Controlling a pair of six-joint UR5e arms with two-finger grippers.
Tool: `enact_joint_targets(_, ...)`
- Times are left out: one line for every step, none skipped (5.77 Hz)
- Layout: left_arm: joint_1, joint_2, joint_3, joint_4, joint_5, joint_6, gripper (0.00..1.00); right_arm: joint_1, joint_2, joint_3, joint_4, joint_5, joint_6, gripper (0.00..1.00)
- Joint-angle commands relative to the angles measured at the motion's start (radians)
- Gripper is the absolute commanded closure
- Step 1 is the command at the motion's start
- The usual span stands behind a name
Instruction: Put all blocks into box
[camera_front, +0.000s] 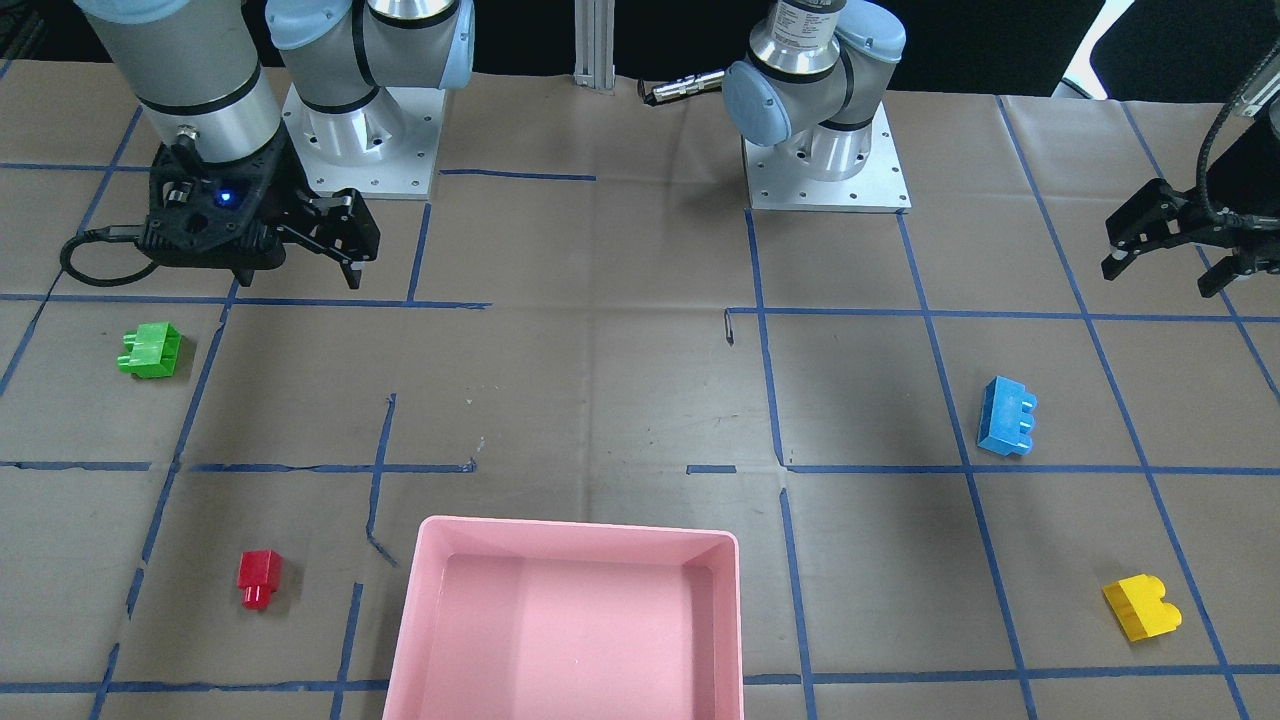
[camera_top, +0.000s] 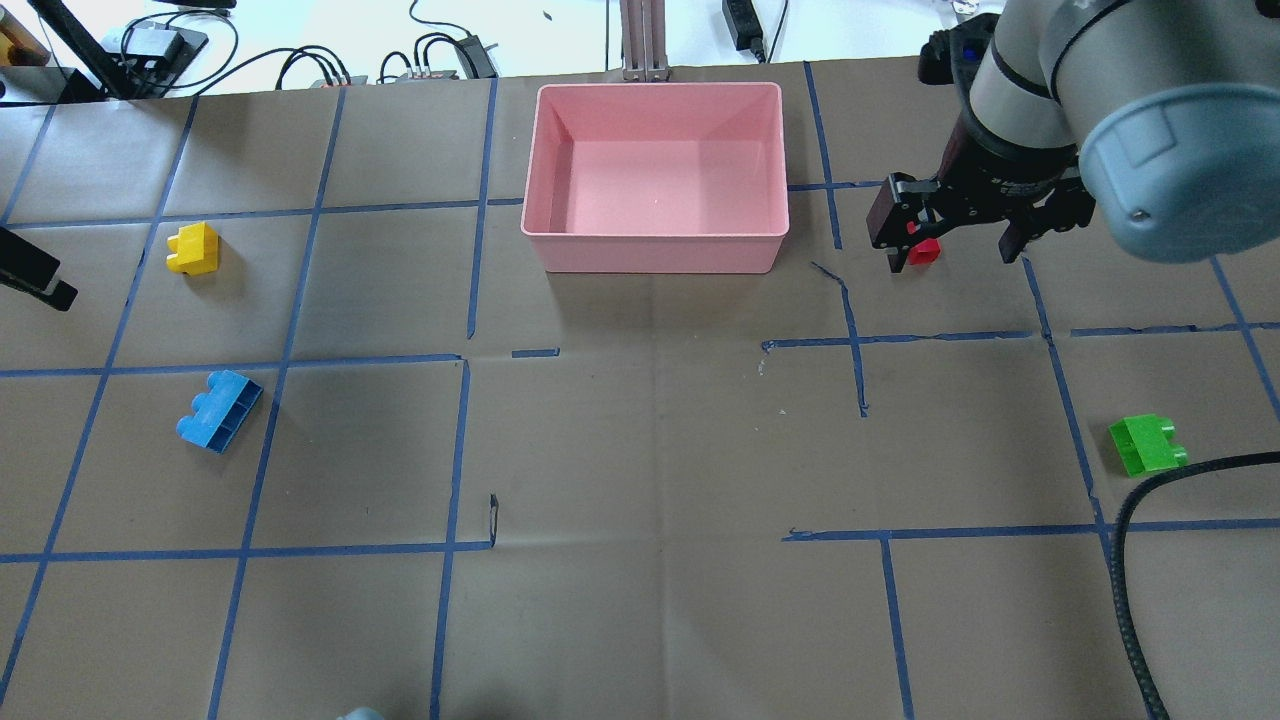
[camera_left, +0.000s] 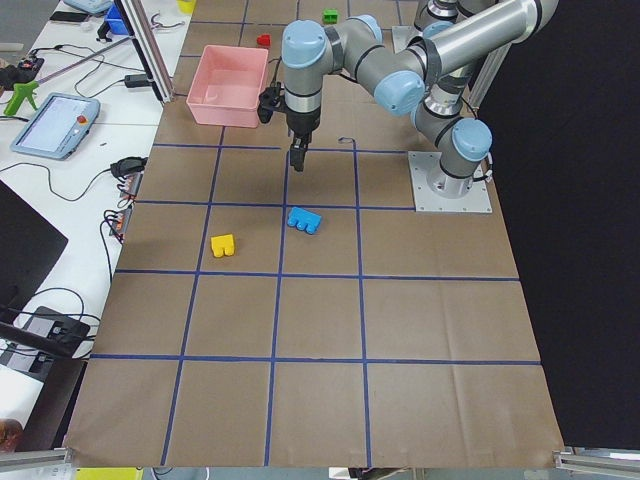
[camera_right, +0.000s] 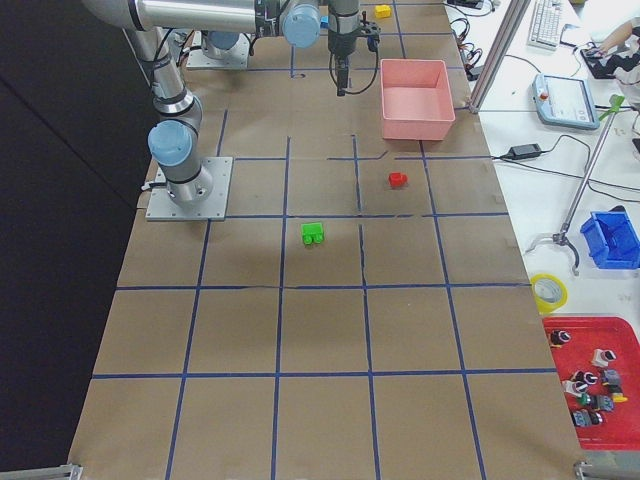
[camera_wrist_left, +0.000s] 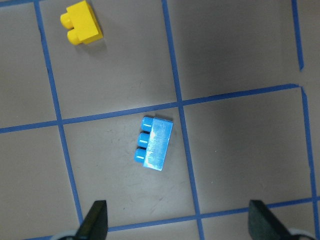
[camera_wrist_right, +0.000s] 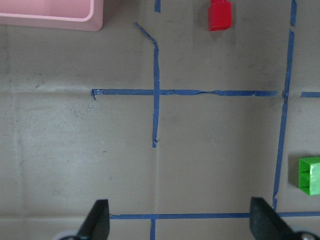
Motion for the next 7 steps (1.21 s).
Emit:
enact_joint_targets(0.014, -0.028, -0.012, 0.007, -0.001, 0.165, 0.00, -0.221, 0.000, 0.011, -0.007, 0.000, -0.314, 0.00)
enact_joint_targets(0.009, -0.054, -0.015, 0.004, -0.002, 0.173, 0.00, -0.329, 0.001, 0.052, -0.039, 0.011, -0.443, 0.00)
enact_joint_targets(0.008, -0.089, -0.041, 0.011, -0.007, 0.173, 0.00, -0.365, 0.012, 0.109, -0.165, -0.002, -0.486, 0.00)
enact_joint_targets(0.006, -0.122, -0.061, 0.046, -0.040, 0.174, 0.00, -0.393, 0.012, 0.193, -0.286, -0.003, -0.521, 0.00)
enact_joint_targets(0.006, -0.177, -0.066, 0.062, -0.039, 0.173, 0.00, -0.449, 0.010, 0.277, -0.335, 0.014, -0.547, 0.00)
enact_joint_targets(0.003, -0.220, -0.080, 0.153, -0.035, 0.176, 0.00, -0.480, 0.027, 0.331, -0.444, 0.012, -0.547, 0.00)
enact_joint_targets(-0.003, -0.243, -0.115, 0.224, -0.036, 0.170, 0.00, -0.508, 0.073, 0.342, -0.450, 0.012, -0.549, 0.00)
